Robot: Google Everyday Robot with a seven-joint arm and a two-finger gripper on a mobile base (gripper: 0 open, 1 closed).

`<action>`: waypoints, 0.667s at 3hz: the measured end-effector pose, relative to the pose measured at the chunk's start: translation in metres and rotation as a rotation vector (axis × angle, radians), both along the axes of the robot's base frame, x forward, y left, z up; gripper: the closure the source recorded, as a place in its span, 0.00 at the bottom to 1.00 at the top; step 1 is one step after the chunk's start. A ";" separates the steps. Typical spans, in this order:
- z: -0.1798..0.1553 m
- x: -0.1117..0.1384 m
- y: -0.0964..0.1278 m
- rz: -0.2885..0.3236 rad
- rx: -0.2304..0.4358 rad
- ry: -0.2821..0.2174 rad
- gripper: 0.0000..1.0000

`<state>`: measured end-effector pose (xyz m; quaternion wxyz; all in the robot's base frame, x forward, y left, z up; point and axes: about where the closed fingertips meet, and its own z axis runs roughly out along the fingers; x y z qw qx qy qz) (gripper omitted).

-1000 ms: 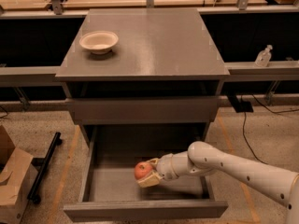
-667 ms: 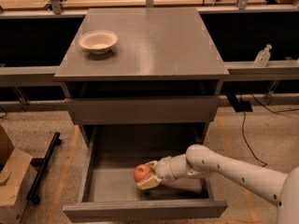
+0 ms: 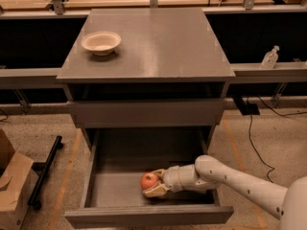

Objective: Place apple into middle drawer

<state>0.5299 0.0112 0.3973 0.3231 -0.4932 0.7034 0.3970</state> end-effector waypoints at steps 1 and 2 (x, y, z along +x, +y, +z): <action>-0.007 -0.003 -0.004 -0.007 0.016 0.001 0.05; -0.005 -0.004 -0.006 -0.021 0.031 -0.006 0.00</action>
Offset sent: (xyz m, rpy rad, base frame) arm -0.0028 -0.0137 -0.0011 0.0428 -0.0181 -0.0448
